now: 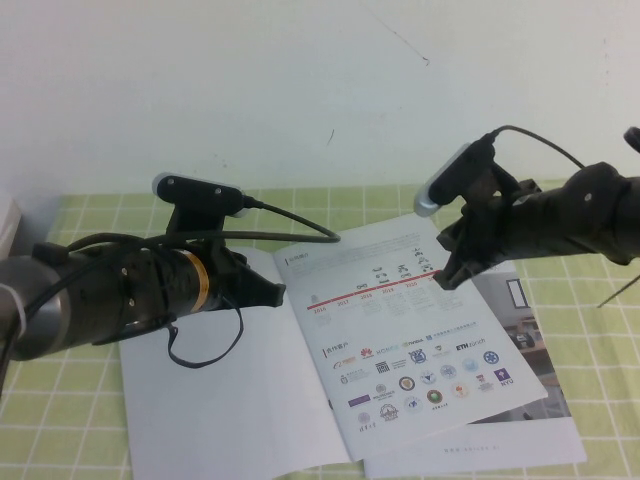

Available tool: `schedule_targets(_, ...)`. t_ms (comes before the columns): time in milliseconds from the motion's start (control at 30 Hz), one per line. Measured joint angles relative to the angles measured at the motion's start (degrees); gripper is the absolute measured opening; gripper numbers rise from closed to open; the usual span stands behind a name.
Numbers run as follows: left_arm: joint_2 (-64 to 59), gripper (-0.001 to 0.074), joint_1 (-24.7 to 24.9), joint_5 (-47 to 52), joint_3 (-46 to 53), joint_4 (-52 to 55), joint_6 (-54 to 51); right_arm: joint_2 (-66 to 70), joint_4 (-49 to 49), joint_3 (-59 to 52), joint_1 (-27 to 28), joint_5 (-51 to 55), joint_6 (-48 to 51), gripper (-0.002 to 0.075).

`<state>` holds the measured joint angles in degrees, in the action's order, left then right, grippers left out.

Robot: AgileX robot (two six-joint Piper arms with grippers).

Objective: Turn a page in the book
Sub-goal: Open the closed book

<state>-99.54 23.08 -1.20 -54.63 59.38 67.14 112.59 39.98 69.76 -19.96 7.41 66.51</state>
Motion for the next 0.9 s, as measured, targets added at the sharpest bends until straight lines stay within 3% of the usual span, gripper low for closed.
schedule_targets(200,-0.13,-0.0004,0.0,0.0,0.0,0.95,0.0,8.15,0.0,9.62,0.0,3.74,0.22,-0.0003)
schedule_targets(600,-0.13,-0.0004,0.0,1.96,0.0,2.13,-0.24,12.18,-0.45,11.24,1.01,10.35,-5.49,-0.0003)
schedule_targets(900,-0.13,-0.0004,0.0,1.2,0.0,2.21,-0.24,10.63,-17.5,11.95,1.05,17.95,-24.5,-0.0003)
